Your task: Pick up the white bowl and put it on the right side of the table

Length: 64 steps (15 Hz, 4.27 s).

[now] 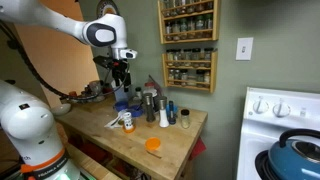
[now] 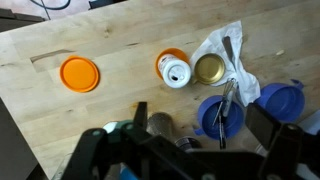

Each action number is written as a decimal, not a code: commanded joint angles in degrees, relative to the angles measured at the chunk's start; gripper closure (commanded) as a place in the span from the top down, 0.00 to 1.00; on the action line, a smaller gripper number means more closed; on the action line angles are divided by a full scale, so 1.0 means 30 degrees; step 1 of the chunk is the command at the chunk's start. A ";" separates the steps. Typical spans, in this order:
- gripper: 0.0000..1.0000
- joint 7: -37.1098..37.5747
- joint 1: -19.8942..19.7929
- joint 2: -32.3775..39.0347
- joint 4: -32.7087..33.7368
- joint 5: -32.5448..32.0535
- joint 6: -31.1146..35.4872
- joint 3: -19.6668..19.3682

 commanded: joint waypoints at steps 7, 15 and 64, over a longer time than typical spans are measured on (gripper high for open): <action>1.00 -0.0135 -0.0274 0.0029 0.0035 0.0146 -0.0047 0.0239; 1.00 -0.0547 0.3655 0.2399 0.1090 0.3505 0.2856 0.3118; 1.00 0.0644 1.0697 1.2440 0.5221 0.8983 0.9625 1.1762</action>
